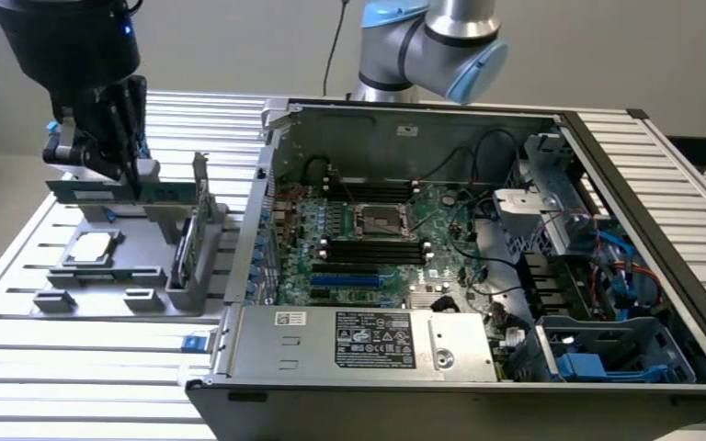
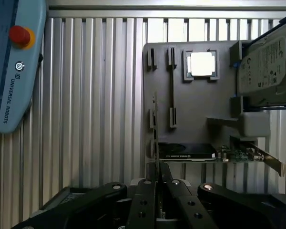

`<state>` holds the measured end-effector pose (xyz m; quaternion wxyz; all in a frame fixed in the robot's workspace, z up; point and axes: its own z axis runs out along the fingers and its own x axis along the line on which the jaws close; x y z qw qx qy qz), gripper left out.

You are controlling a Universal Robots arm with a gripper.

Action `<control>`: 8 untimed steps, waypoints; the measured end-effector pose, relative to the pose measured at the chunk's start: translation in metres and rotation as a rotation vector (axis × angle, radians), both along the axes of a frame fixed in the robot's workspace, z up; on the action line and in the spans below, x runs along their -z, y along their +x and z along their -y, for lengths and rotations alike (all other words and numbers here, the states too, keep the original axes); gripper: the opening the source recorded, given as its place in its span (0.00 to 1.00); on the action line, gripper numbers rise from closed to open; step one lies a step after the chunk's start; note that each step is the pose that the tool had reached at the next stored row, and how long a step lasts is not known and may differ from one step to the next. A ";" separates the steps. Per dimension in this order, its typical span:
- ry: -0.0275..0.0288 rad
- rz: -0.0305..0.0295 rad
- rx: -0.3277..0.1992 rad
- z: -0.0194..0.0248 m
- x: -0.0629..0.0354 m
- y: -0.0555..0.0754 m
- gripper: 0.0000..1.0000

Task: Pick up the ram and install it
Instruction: 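Pick up the ram and move it above insertion slot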

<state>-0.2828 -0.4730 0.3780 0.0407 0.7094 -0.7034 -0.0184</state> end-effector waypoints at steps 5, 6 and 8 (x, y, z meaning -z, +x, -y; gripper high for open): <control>-0.0002 -0.0002 0.000 -0.0019 -0.0052 0.020 0.15; -0.0001 -0.0001 0.000 -0.0023 -0.0053 0.025 0.15; 0.0000 0.0000 0.000 -0.0033 -0.0053 0.034 0.15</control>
